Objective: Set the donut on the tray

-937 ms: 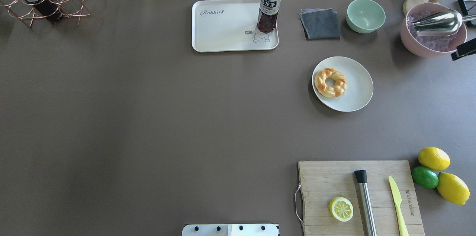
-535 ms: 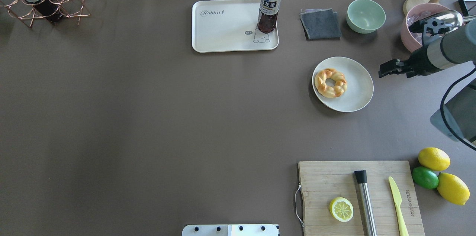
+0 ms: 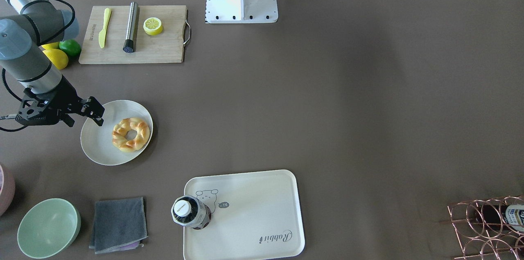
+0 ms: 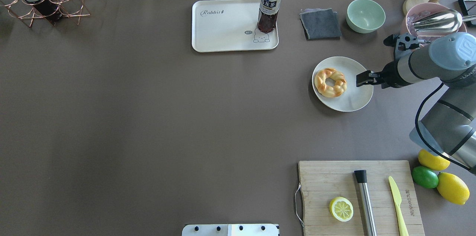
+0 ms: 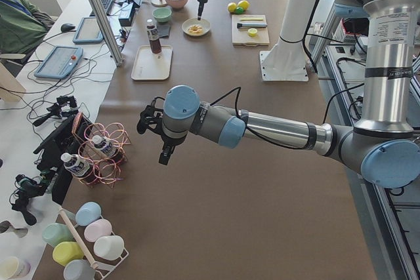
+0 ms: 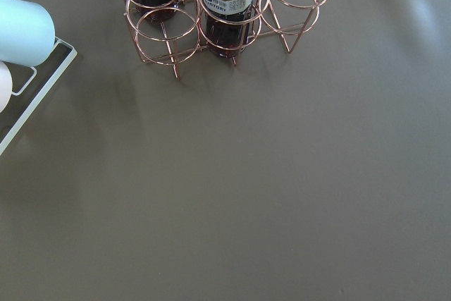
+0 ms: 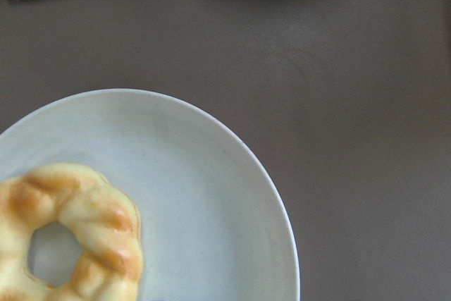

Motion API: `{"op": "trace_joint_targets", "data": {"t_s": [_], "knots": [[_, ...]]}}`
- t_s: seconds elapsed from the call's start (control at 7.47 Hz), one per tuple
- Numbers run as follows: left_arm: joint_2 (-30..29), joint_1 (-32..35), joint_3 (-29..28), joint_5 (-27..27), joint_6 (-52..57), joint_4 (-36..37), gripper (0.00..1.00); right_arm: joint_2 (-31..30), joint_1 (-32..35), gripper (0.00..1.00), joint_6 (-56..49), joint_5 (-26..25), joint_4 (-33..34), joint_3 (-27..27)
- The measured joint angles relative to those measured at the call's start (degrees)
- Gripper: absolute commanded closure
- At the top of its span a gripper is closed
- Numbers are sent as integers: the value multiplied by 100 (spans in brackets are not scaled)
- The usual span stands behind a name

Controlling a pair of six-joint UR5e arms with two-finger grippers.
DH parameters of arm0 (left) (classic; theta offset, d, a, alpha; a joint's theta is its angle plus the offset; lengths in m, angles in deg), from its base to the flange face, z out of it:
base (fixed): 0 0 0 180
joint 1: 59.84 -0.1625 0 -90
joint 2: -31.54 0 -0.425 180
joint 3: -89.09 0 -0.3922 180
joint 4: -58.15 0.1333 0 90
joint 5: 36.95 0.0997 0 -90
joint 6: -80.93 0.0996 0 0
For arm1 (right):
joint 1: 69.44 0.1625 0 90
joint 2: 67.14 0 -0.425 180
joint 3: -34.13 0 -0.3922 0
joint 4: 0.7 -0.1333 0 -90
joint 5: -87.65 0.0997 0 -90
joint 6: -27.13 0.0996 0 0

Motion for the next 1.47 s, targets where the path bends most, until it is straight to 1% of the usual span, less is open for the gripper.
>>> {"op": "trace_joint_targets", "data": {"t_s": [0.13, 0.27, 0.4, 0.54, 1.07, 1.47], "knots": [[1, -10, 1, 0, -97, -107, 2, -34, -11, 48, 39, -16, -5, 18], [2, -22, 2, -3, -153, -169, 2, -72, -13, 61, 147, -27, -9, 59], [3, -29, 2, -2, -172, -194, 2, -100, -15, 83, 251, -38, -10, 88], [4, -31, 2, -1, -177, -204, 2, -120, -17, 100, 349, -60, -11, 111], [25, -35, 9, -3, -187, -276, 2, -33, -92, 100, 918, -181, -19, 132], [18, -35, 30, -29, -267, -293, 2, 501, -103, 100, 1370, -112, 32, -2]]}}
